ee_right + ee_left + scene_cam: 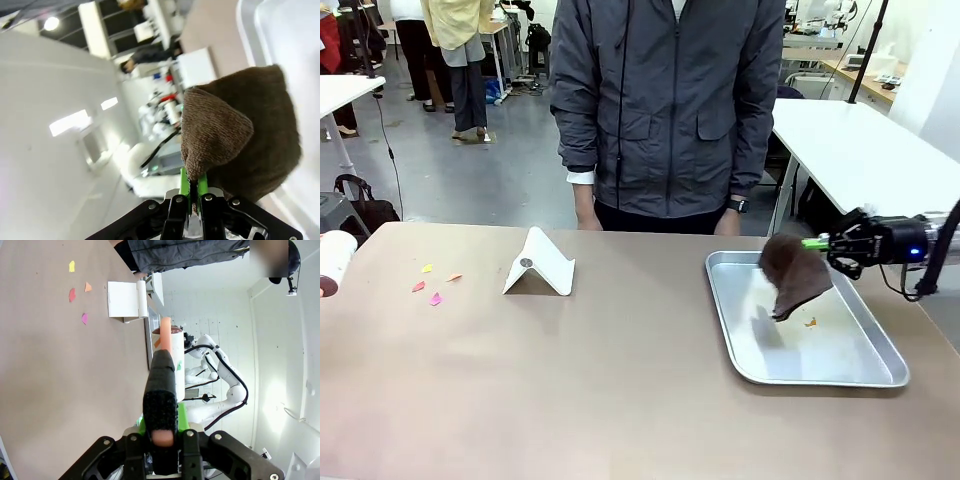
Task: Clean the surface of the table.
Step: If a person points to the right, clean the right side of the table with your right hand, and if they point to the left, clean the left side with your left hand.
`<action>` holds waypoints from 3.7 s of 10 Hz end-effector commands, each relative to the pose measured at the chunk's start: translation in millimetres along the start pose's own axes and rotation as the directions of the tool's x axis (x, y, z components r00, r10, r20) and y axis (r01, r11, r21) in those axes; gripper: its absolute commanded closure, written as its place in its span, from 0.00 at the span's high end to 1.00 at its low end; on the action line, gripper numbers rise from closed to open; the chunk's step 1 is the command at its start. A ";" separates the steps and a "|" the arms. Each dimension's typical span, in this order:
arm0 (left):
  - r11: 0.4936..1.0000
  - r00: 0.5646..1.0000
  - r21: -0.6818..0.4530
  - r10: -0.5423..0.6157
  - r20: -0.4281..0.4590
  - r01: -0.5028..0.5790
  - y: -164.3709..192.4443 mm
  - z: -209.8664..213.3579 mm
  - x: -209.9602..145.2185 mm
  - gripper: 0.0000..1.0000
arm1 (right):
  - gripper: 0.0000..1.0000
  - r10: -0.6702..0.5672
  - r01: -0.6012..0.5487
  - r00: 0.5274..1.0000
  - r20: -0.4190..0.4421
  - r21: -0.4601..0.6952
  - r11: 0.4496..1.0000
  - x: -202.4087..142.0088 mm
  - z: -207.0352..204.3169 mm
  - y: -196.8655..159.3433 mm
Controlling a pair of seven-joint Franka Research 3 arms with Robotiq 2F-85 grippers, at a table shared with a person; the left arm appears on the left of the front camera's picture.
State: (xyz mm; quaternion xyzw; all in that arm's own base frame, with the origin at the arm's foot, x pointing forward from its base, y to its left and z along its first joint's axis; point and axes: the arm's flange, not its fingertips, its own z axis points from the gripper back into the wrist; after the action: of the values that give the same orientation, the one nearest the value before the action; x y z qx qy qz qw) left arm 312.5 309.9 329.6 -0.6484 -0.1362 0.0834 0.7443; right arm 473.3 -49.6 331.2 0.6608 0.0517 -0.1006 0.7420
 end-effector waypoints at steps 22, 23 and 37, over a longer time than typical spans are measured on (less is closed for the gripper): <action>1.000 1.000 -0.017 -0.017 -0.006 0.017 -3.8 0.4 -2.3 0.00 | 0.06 0.137 -0.192 0.879 0.457 0.076 0.978 -73.2 125.1 -30.2; 1.000 1.000 -0.017 -0.017 -0.006 0.017 -3.8 0.4 -2.3 0.00 | 0.06 0.157 -0.182 0.878 0.453 0.012 0.983 -69.0 107.7 -23.5; 1.000 1.000 -0.017 -0.017 -0.006 0.017 -3.8 0.4 -2.3 0.00 | 0.06 0.447 -0.137 0.883 0.142 -0.834 0.535 -19.5 -42.6 -38.7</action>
State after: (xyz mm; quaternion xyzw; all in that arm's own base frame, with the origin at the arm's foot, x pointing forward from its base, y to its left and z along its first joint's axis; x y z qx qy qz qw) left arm 312.9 310.3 329.8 -0.6487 -0.1357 0.0827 0.7443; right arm 443.0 -11.2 287.5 0.2631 -0.1589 -0.0503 0.9503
